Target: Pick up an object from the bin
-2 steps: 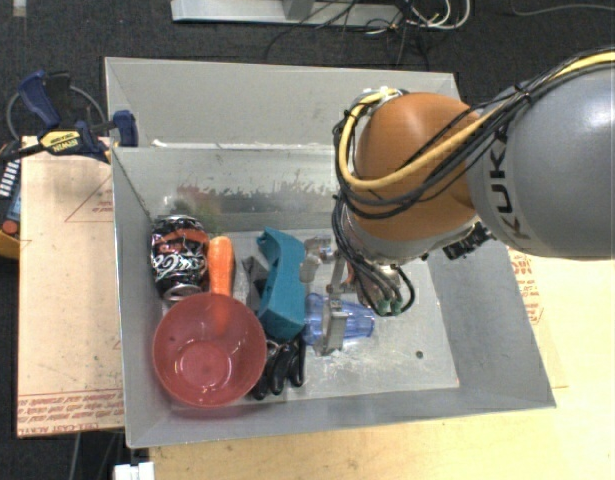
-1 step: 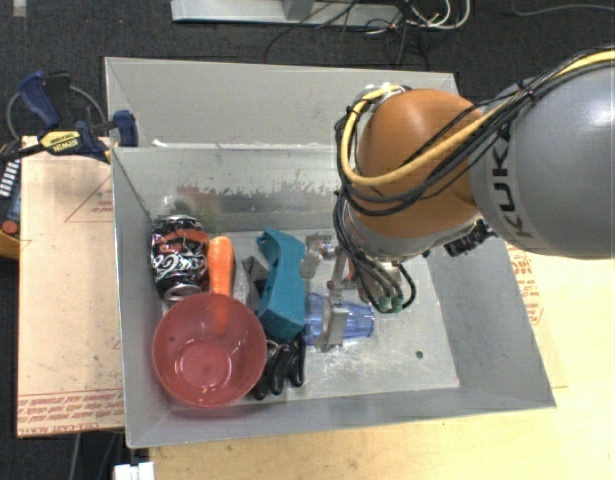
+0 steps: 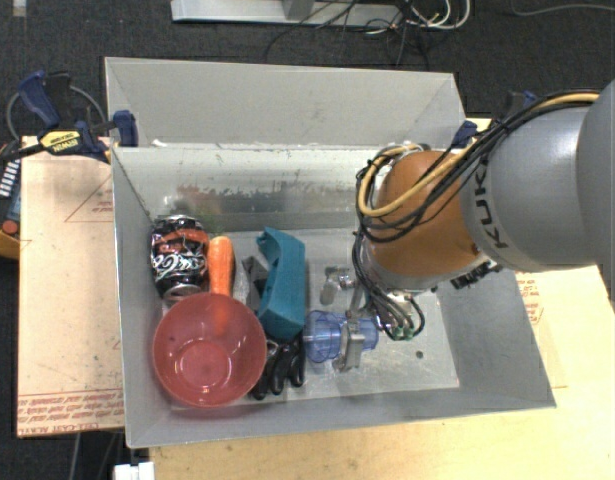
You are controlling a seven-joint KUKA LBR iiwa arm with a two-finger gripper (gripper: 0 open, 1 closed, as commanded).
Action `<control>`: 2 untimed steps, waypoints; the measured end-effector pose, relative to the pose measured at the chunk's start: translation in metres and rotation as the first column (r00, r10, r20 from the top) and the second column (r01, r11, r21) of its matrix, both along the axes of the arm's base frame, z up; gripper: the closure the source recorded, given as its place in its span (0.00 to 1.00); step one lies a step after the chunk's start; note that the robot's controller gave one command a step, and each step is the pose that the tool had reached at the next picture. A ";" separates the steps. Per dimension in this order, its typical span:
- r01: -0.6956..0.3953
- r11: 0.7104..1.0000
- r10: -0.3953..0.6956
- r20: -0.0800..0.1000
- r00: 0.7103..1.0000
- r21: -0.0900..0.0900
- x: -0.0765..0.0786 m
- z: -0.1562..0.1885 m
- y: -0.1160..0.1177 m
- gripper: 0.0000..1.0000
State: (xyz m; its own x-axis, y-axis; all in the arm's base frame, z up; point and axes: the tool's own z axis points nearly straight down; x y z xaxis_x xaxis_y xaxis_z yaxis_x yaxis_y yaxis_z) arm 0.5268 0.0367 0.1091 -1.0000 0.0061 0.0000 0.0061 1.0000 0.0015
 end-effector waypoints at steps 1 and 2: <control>-0.120 0.993 0.120 -0.002 0.993 0.000 -0.013 0.037 -0.007 0.00; 0.067 0.998 -0.067 0.001 0.998 0.001 -0.004 0.000 -0.014 0.00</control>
Offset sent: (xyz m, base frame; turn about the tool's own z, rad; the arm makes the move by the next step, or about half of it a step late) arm -0.0041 -0.0152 -0.0038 0.0696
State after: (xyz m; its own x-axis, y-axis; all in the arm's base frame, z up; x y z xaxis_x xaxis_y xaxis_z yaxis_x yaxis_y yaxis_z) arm 0.5224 0.0228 0.1088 -0.9973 0.0730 -0.0014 0.0730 0.9973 0.0029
